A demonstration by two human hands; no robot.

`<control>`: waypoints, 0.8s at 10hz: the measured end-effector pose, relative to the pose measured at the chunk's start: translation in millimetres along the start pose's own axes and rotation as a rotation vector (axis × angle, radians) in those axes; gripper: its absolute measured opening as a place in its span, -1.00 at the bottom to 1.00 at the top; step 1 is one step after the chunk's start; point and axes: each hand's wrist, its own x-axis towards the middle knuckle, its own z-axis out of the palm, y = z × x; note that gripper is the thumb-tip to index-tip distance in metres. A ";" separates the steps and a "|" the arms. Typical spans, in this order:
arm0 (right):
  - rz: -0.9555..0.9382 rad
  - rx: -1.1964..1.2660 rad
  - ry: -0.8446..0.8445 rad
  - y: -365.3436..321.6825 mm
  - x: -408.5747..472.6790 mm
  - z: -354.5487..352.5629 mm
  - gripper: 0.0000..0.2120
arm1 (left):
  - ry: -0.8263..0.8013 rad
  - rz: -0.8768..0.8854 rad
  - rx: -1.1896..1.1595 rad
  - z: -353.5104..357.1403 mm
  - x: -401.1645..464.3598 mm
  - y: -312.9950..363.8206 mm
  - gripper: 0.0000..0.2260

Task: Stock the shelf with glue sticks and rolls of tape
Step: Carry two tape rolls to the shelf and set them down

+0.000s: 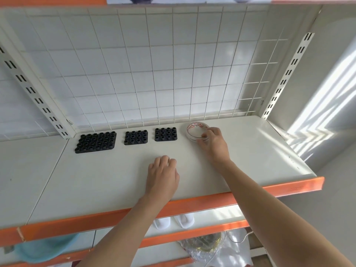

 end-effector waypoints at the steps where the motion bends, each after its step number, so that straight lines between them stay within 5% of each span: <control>1: 0.005 0.009 -0.005 2.7 0.3 1.6 -0.73 | 0.019 0.008 -0.004 0.4 0.9 0.9 -0.71; 8: -0.023 -0.043 0.005 4.1 0.4 4.1 -0.68 | -0.073 -0.036 0.002 -4.9 2.1 2.4 -0.70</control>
